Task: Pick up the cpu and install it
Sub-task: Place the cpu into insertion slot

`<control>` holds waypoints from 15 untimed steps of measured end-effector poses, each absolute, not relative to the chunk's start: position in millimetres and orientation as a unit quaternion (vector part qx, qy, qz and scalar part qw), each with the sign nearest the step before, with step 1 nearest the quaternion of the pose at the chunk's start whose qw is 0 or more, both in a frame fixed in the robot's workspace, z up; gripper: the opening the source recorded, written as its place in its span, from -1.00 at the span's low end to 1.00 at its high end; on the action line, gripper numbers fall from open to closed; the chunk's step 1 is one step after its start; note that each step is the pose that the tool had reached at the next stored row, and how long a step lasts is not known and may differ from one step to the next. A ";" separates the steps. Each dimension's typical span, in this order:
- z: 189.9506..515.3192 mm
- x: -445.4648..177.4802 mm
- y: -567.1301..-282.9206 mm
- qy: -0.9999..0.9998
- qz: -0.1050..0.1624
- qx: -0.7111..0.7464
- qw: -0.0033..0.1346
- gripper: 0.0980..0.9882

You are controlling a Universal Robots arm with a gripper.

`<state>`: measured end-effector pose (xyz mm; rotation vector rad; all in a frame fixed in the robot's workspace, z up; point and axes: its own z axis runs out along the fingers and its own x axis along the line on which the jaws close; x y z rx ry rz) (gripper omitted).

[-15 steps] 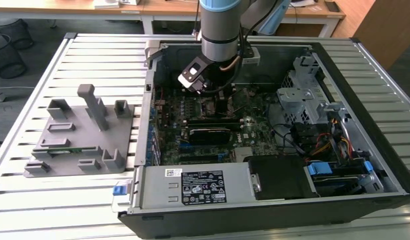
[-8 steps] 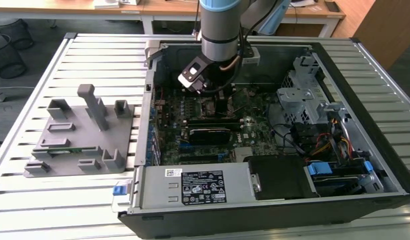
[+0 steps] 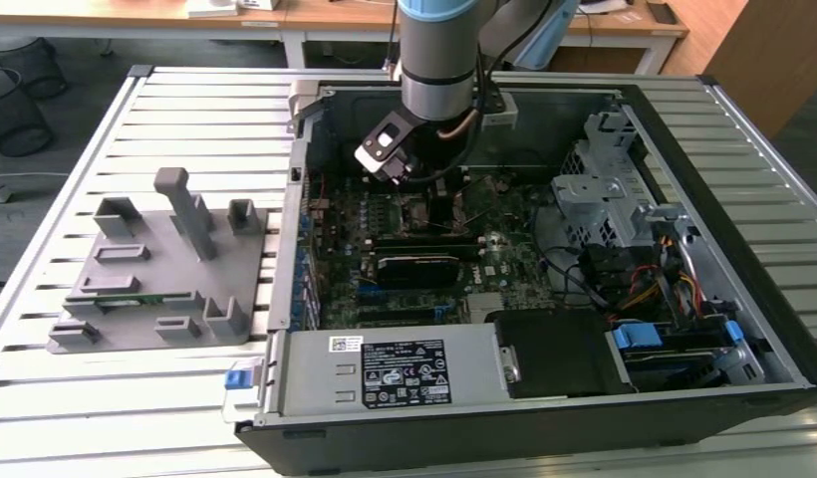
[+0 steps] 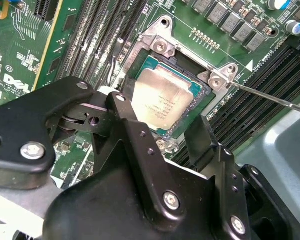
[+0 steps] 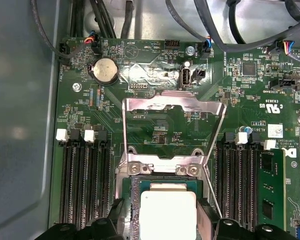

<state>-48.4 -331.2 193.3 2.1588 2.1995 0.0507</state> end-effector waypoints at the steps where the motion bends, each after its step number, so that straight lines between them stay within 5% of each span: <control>1: 193.3 -48.4 -330.9 0.713 0.016 0.700 0.030 0.29; 15: 193.2 -48.4 -327.8 0.713 0.016 0.700 0.030 0.29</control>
